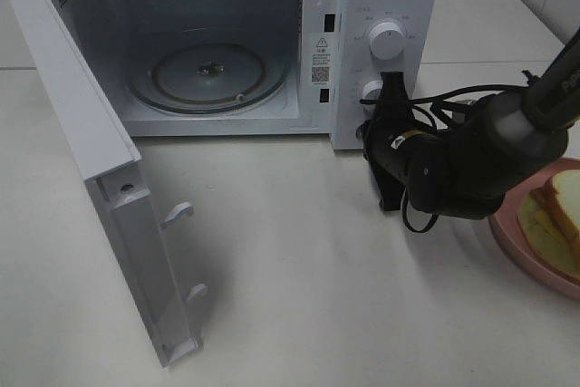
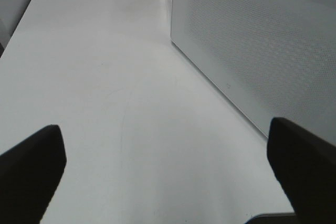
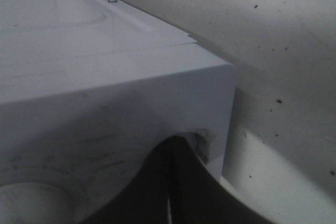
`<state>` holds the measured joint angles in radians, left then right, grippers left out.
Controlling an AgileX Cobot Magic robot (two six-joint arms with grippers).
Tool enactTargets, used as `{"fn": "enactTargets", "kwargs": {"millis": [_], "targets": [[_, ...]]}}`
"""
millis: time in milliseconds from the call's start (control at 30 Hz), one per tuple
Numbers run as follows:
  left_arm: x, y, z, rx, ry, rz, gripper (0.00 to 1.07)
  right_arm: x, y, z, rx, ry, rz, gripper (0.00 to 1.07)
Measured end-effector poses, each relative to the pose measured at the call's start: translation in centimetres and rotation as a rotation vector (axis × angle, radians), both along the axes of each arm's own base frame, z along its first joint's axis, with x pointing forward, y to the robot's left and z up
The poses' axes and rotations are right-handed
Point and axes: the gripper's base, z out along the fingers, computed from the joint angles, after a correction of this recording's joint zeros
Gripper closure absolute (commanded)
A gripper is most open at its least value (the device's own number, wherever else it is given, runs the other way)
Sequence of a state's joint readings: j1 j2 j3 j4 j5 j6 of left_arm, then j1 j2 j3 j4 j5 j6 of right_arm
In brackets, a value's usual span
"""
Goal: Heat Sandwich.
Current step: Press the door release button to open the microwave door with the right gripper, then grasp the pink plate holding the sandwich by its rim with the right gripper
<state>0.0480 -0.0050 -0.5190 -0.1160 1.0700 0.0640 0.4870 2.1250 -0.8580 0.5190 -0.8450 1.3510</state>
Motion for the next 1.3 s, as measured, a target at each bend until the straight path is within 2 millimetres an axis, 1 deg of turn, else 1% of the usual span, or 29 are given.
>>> {"fn": "enactTargets", "kwargs": {"millis": [200,300,500,600,633,700,767,833,933,967,1033,1067,1100,1200,1233,1267,1300], "targets": [[0.0,0.0,0.0,0.000,0.000,0.000,0.07,-0.6,-0.4,0.7,0.030,0.039,0.007,1.07],[0.0,0.0,0.0,0.000,0.000,0.000,0.07,-1.0,-0.4,1.3,0.034,0.071,0.035,1.07],[0.0,0.0,0.0,0.000,0.000,0.000,0.07,-1.9,-0.4,1.6,0.024,0.146,0.085,1.07],[0.0,0.0,0.0,0.000,0.000,0.000,0.07,-2.7,-0.4,2.7,-0.005,0.176,0.131,1.05],[0.0,0.0,0.0,0.000,0.000,0.000,0.07,-2.7,-0.4,2.7,-0.005,0.176,0.131,1.05],[0.0,0.0,0.0,0.000,0.000,0.000,0.07,-3.1,-0.2,3.6,-0.051,0.202,0.198,1.05],[0.0,0.0,0.0,0.000,0.000,0.000,0.07,-3.3,-0.2,3.9,-0.063,0.219,0.216,1.04],[0.0,0.0,0.0,0.000,0.000,0.000,0.07,-4.2,-0.2,4.4,-0.121,0.293,0.296,1.04],[0.0,0.0,0.0,0.000,0.000,0.000,0.07,-4.8,-0.1,4.6,-0.175,0.350,0.365,1.03],[0.0,0.0,0.0,0.000,0.000,0.000,0.07,-5.5,-0.1,4.7,-0.239,0.406,0.449,1.03],[0.0,0.0,0.0,0.000,0.000,0.000,0.07,-6.2,-0.2,5.0,-0.298,0.440,0.531,1.02],[0.0,0.0,0.0,0.000,0.000,0.000,0.07,-6.2,-0.2,5.0,-0.298,0.440,0.531,1.02],[0.0,0.0,0.0,0.000,0.000,0.000,0.07,-6.6,-0.2,5.4,-0.361,0.447,0.613,1.02],[0.0,0.0,0.0,0.000,0.000,0.000,0.07,-7.1,-0.3,5.9,-0.480,0.432,0.754,1.01],[0.0,0.0,0.0,0.000,0.000,0.000,0.07,-7.1,-0.3,5.9,-0.480,0.432,0.754,1.01],[0.0,0.0,0.0,0.000,0.000,0.000,0.07,-7.5,-0.3,6.3,-0.554,0.415,0.846,1.01],[0.0,0.0,0.0,0.000,0.000,0.000,0.07,-7.6,-0.3,6.6,-0.597,0.398,0.896,1.00]]}}
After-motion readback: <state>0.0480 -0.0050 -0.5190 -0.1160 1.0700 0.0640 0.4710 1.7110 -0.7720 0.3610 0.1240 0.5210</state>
